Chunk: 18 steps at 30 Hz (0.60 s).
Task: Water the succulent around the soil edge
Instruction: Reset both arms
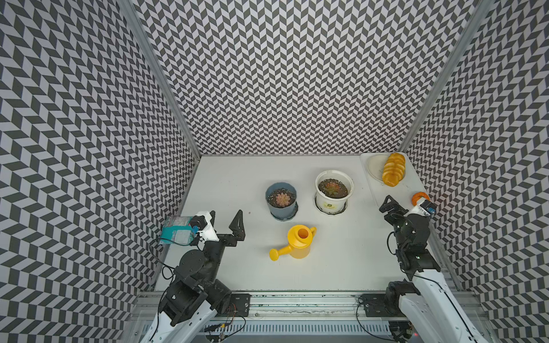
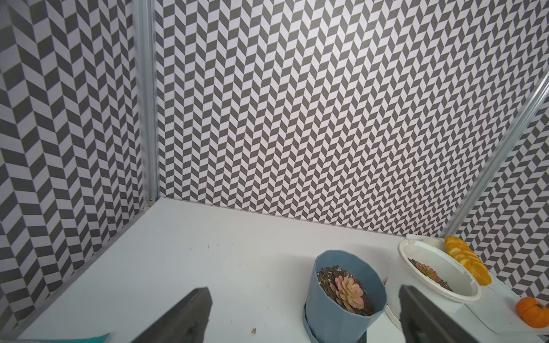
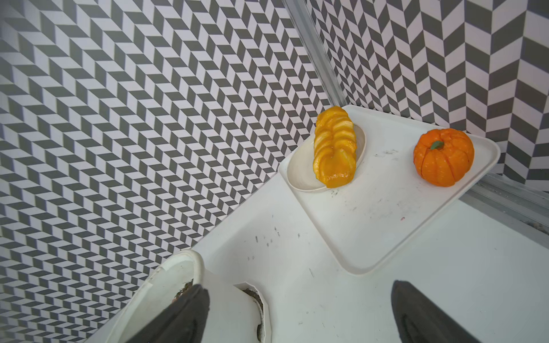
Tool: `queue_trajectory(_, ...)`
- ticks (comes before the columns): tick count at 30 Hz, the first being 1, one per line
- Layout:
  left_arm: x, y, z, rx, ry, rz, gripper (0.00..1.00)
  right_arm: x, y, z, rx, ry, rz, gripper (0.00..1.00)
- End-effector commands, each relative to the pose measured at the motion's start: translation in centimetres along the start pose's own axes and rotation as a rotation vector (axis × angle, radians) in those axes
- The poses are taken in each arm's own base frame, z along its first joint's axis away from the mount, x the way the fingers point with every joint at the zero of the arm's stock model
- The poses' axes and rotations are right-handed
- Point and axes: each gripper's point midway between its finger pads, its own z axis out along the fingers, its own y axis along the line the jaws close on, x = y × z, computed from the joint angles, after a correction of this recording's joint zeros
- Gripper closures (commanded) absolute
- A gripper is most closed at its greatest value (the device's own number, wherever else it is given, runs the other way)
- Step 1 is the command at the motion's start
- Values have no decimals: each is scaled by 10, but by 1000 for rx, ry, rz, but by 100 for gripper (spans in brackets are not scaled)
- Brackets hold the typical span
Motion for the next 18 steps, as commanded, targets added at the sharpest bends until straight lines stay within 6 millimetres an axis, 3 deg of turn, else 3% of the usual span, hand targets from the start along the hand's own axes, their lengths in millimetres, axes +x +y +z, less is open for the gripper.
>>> queue_trajectory(1,-16,4,0,-30,-59,7,0,-11,18,-1,-90,-35,-12,0)
queue_trajectory(6,-31,1,6,-49,-91,6,0,-17,27,2,-115,-44,-43,0)
queue_trajectory(11,-62,-7,23,-85,-171,-22,0,-30,46,2,-204,-112,-99,0)
queue_trajectory(14,-75,-8,41,-120,-206,-54,0,-34,59,5,-271,-154,-156,0)
queue_trajectory(16,-71,-7,61,-134,-188,-69,0,-33,60,14,-276,-162,-154,0)
queue_trajectory(18,-68,3,80,-151,-173,-104,0,-19,74,20,-356,-115,-235,0)
